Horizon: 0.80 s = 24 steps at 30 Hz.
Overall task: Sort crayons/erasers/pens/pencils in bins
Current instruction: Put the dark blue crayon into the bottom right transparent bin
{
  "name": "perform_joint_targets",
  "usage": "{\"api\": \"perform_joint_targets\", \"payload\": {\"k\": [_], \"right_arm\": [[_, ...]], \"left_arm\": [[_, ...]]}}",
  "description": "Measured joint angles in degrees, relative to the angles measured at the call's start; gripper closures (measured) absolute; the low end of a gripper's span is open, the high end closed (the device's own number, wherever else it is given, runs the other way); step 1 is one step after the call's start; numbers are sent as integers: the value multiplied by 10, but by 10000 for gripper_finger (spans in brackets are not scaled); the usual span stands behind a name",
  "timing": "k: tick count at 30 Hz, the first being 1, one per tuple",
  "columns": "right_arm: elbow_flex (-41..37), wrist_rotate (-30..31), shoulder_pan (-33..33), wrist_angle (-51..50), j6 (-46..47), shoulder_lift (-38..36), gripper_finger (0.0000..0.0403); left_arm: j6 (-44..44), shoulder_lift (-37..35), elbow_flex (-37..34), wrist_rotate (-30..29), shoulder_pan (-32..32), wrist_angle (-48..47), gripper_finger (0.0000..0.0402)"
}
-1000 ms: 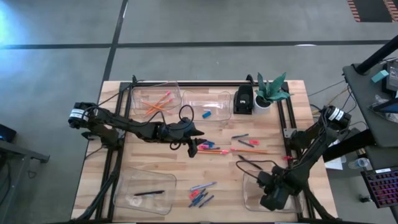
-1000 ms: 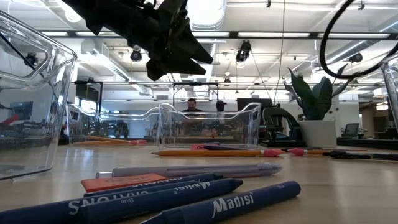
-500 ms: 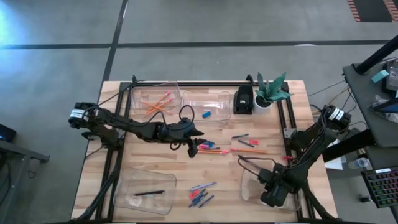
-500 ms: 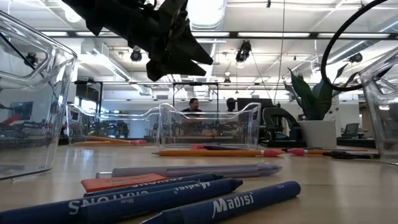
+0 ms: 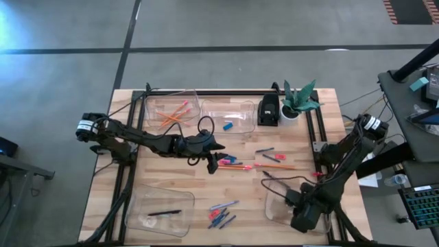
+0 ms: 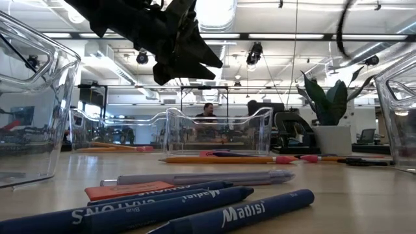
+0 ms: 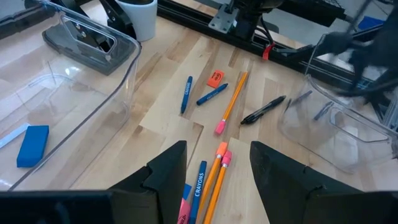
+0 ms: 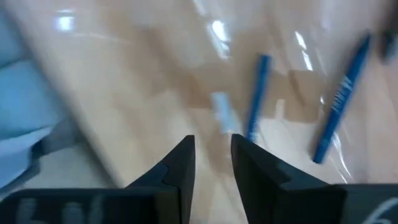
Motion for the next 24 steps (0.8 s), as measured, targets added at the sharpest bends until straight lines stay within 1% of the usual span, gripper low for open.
{"api": "perform_joint_targets", "payload": {"k": [2, 4, 6, 13, 15, 16, 18, 20, 22, 24], "right_arm": [[17, 20, 0, -2, -38, -19, 306], [34, 68, 0, -4, -90, -43, 308], [50, 138, -3, -4, -154, -67, 310], [74, 423, -25, -16, -343, -138, 312], [74, 484, -39, -16, -388, -153, 315], [71, 503, -48, -16, -403, -160, 316], [60, 510, -75, -18, -422, -173, 319], [48, 502, -110, -19, -423, -181, 322], [33, 481, -144, -21, -424, -186, 325], [17, 448, -178, -20, -424, -187, 328]], "left_arm": [[0, 0, 0, 0, 0, 0, 238], [0, 0, 0, 0, 0, 0, 238], [0, 0, 0, 0, 0, 0, 238], [0, 0, 0, 0, 0, 0, 238], [0, 0, 0, 0, 0, 0, 238], [0, 0, 0, 0, 0, 0, 238], [0, 0, 0, 0, 0, 0, 238], [0, 0, 0, 0, 0, 0, 238], [0, 0, 0, 0, 0, 0, 238], [0, 0, 0, 0, 0, 0, 238]]}}
